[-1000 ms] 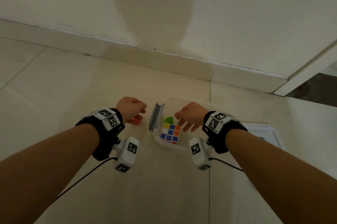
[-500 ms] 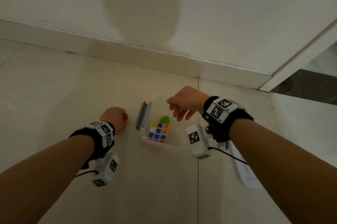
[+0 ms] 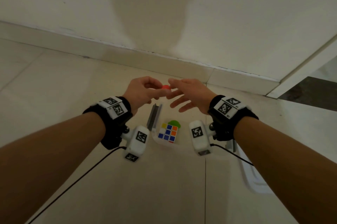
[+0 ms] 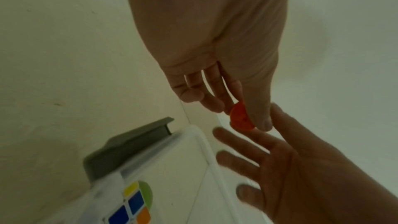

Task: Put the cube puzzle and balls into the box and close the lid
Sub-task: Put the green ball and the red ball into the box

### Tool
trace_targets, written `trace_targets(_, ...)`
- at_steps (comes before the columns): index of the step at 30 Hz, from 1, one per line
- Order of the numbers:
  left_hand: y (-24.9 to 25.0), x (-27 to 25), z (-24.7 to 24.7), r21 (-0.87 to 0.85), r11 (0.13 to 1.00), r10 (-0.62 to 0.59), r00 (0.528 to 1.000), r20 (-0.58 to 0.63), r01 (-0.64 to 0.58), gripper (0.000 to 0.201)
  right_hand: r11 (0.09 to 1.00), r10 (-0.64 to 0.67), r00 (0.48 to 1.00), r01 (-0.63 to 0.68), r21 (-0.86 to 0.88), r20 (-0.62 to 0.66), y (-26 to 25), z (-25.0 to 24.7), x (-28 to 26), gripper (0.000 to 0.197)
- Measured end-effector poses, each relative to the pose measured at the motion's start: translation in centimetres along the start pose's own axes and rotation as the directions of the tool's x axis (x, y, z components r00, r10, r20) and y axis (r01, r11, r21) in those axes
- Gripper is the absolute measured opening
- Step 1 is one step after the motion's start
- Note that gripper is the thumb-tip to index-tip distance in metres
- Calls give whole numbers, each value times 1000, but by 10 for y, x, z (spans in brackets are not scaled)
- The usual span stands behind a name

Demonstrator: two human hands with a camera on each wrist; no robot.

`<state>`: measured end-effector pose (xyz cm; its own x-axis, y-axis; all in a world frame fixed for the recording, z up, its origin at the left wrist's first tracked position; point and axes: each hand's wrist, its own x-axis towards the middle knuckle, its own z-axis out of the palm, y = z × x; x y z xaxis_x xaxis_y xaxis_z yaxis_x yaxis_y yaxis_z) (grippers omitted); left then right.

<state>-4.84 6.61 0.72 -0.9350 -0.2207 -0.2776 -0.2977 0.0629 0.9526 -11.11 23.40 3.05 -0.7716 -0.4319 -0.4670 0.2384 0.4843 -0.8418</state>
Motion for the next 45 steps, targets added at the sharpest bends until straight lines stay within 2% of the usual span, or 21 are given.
trace_targets(4,5,-5,15,55,995,81,997,-12,-80,40,996,-80,997,80,41,3,-2,-5,-4,31)
trace_targets(7,1,-5,18,166,984,65,998,2,-65,50,999,-42,999,42,30,27,5,-18,-6,29)
trace_targets(10,-12,-1,14,390,921,28,999,-17,-19,47,981,103,994,-96,-169,37,22,-28,-4,26)
trace_targets(13,-23,0,11,526,845,-70,996,-57,90,49,871,295,955,-254,-421,34,45,-27,-1,24)
trace_targets(16,-26,-1,13,474,856,-212,976,-43,207,51,781,399,916,-314,-539,43,64,-20,5,22)
trace_targets(20,-26,-4,16,377,889,-281,960,-3,261,50,716,434,899,-307,-627,54,79,-9,16,28)
trace_targets(28,-28,-4,19,359,896,-276,961,-8,261,46,737,444,882,-262,-623,154,82,9,30,29)
trace_targets(33,-27,-5,19,335,904,-275,961,-21,266,45,762,417,900,-267,-589,131,82,6,28,27)
trace_targets(40,-27,-4,17,320,906,-278,959,-50,278,41,827,383,912,-267,-495,147,71,-23,11,23)
trace_targets(45,-32,-2,15,320,902,-292,956,-40,289,36,879,338,926,-247,-408,169,51,-53,0,31)
